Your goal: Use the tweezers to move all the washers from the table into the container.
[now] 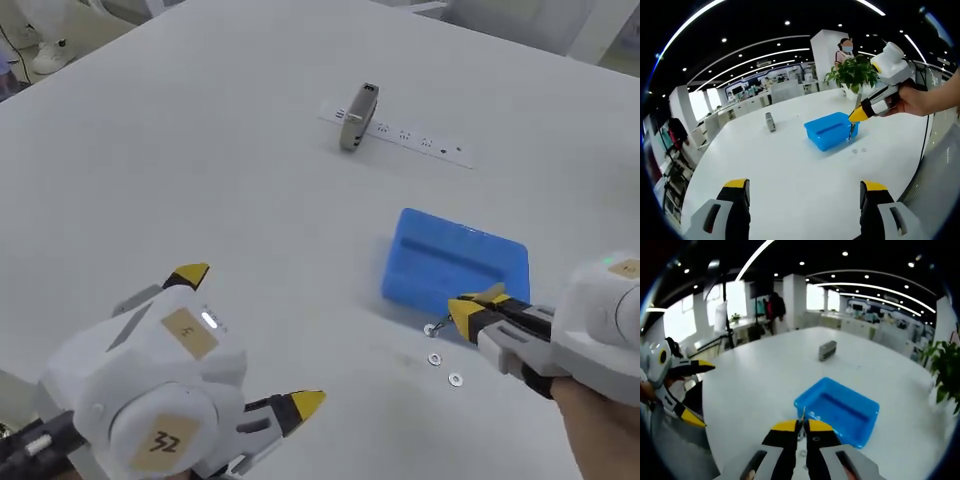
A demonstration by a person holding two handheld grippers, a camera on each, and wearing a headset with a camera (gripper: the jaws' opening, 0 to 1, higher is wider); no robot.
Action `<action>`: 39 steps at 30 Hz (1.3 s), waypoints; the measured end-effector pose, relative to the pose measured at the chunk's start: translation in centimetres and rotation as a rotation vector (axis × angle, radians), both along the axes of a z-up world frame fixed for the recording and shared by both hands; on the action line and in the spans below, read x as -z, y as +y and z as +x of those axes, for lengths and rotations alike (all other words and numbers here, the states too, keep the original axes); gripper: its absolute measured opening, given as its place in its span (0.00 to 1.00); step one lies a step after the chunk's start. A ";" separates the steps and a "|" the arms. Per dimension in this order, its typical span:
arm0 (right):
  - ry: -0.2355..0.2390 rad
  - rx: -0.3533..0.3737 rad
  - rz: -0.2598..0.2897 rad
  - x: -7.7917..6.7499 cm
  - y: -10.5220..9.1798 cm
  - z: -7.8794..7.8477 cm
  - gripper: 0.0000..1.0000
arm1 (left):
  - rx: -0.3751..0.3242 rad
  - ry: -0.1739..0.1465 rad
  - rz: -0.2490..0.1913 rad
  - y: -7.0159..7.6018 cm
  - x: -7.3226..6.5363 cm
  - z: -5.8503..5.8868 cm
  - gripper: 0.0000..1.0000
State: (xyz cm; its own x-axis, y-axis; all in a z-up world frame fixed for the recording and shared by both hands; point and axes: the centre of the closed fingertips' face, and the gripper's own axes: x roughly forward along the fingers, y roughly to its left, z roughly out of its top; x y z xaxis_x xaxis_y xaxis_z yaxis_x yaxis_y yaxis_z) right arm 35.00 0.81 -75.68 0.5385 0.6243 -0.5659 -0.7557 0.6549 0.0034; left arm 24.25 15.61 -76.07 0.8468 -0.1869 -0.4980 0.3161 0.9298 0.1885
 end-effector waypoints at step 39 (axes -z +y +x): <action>-0.004 0.020 -0.132 4.2 0.8 7.4 0.02 | -0.004 0.020 0.018 0.3 0.4 -0.1 0.92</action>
